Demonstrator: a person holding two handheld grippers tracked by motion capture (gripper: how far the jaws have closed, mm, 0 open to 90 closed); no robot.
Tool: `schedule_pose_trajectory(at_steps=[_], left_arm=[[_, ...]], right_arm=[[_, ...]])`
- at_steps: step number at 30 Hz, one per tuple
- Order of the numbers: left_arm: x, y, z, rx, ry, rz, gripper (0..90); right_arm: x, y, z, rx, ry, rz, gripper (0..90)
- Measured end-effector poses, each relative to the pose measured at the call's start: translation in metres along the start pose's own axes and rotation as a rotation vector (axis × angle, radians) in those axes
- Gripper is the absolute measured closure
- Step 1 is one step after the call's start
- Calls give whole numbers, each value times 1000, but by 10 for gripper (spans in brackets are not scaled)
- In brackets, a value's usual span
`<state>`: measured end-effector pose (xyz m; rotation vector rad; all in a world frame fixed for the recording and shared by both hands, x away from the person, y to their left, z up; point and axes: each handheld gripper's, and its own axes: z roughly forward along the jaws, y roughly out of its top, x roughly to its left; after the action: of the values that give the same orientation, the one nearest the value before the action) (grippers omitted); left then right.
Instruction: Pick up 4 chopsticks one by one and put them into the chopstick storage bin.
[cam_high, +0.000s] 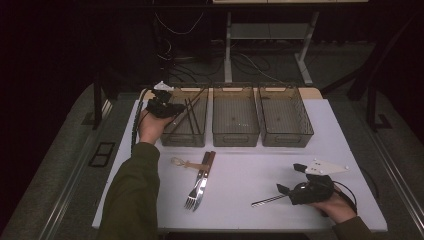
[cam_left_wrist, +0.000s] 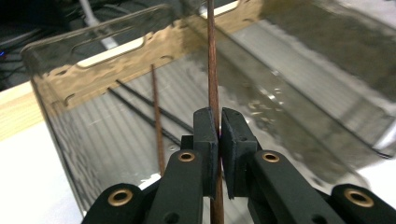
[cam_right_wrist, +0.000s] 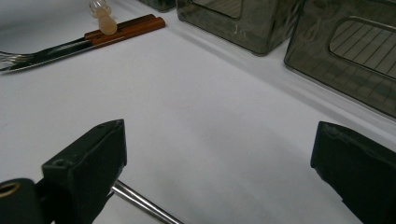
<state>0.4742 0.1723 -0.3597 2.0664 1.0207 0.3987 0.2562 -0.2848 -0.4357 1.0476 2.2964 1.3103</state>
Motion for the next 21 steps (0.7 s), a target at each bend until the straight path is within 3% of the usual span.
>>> schedule_pose_trajectory(at_steps=[8,21], left_arm=[[11,-5,19,52,38,-57,843],[10,-9,34,141,95,-77,839]], right_arm=[[0,0,-1,-1,1,6,37],[1,0,-1,1,3,-3,37]])
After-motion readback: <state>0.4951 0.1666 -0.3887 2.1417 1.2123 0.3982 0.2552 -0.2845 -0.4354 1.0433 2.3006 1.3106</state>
